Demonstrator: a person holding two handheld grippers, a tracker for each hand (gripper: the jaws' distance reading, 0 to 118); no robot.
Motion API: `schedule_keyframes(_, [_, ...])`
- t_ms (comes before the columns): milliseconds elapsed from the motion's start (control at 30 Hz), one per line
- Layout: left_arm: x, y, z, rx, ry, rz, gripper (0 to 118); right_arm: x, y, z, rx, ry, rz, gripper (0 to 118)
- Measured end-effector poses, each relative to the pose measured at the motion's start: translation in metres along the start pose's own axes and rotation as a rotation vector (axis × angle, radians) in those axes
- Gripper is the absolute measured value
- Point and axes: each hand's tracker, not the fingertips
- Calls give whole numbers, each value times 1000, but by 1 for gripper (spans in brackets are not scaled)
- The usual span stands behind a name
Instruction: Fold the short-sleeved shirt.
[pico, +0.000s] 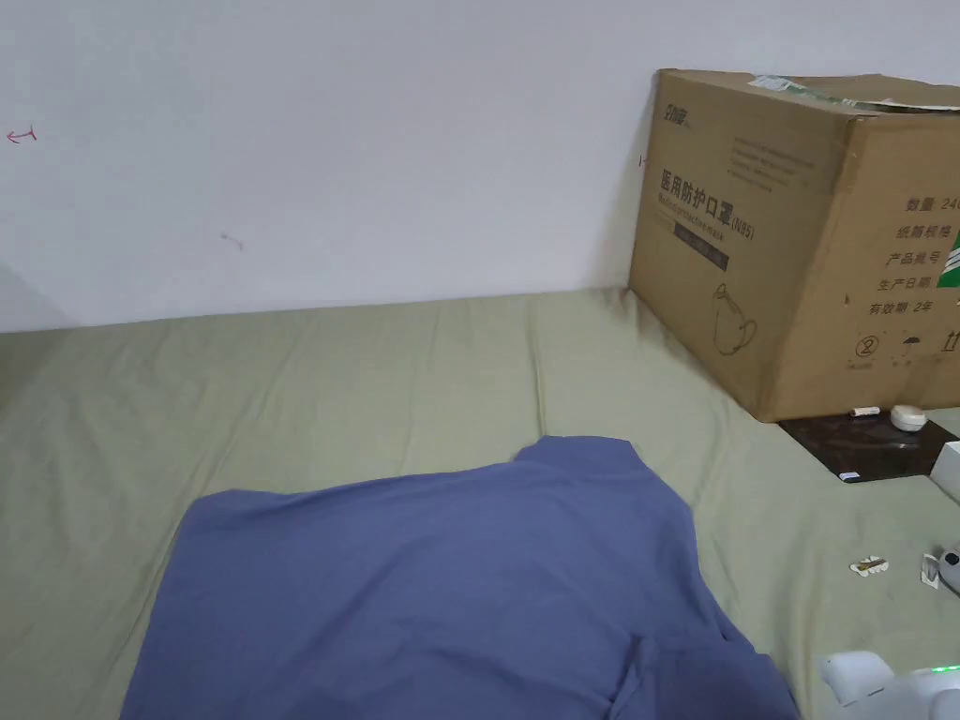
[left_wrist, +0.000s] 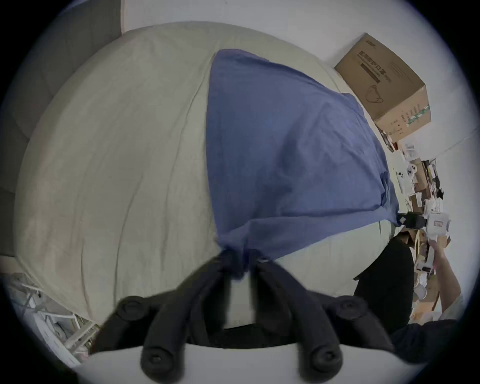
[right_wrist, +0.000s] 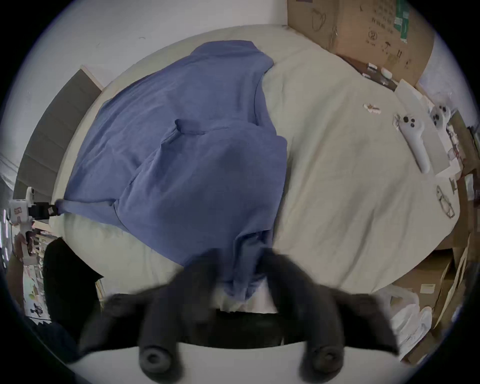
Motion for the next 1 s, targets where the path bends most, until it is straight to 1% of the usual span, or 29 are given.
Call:
schedule_keyframes(33, [-1,-1,4,16,-7,4,47,-1,-3,4,12,-2,4,94])
schedule_keyframes(67, [-1,-2,8,25,-11,13,73,-2,-4,9,28,6,5,110])
schedule_keyframes(100, [2,-2,13,41,-13,20,99,-4,-5,17,60,15,0,116])
schedule_keyframes(133, [4,-4,21,94,-23,29,114,-10,-7,31,100,21,-17,116])
schedule_keyframes(200, [9,-5,39,178,-53,46,112,-21,-8,53,191,47,-36,116])
schedule_keyframes(267, [27,-9,59,268,-83,65,112,-30,-8,66,293,67,-36,116])
schedule_keyframes(367, [49,-15,79,413,-57,23,112,-56,-11,90,430,72,-30,115])
schedule_keyframes(400, [55,-18,84,448,-56,-1,110,-68,-11,100,485,67,-32,114])
schedule_keyframes(433, [62,-21,90,491,-55,-15,99,-77,-13,107,538,59,-39,106])
schedule_keyframes(467, [69,-24,95,530,-53,-10,81,-85,-14,113,583,69,-51,92])
schedule_keyframes(500, [77,-24,100,555,-61,6,72,-90,-14,117,621,93,-69,92])
schedule_keyframes(533, [81,-24,102,565,-88,24,62,-94,-14,119,639,130,-87,85])
schedule_keyframes(567, [84,-24,103,559,-103,30,51,-99,-12,119,637,160,-101,76])
schedule_keyframes(600, [86,-25,104,555,-101,23,20,-102,-9,120,625,165,-97,44])
schedule_keyframes(633, [83,-22,101,540,-102,13,1,-105,-7,122,626,164,-85,0])
schedule_keyframes(667, [83,-18,97,472,-50,-16,1,-107,-5,124,622,162,-64,0])
schedule_keyframes(733, [82,-14,88,395,68,-27,1,-113,-5,125,632,127,-28,0])
schedule_keyframes(767, [75,-11,80,353,77,-21,1,-115,-5,125,628,130,-25,0])
schedule_keyframes(867, [44,-3,49,192,1,96,1,-104,-1,108,578,172,-32,0])
schedule_keyframes(900, [27,-2,34,175,-19,115,1,-102,0,104,556,179,-41,0])
schedule_keyframes(933, [20,-3,24,178,-15,114,6,-102,-2,100,537,185,-52,0])
schedule_keyframes(967, [15,-3,14,172,11,110,27,-100,-3,97,522,198,-65,0])
schedule_keyframes(1000, [12,-3,3,141,48,103,66,-98,-5,96,517,204,-76,0])
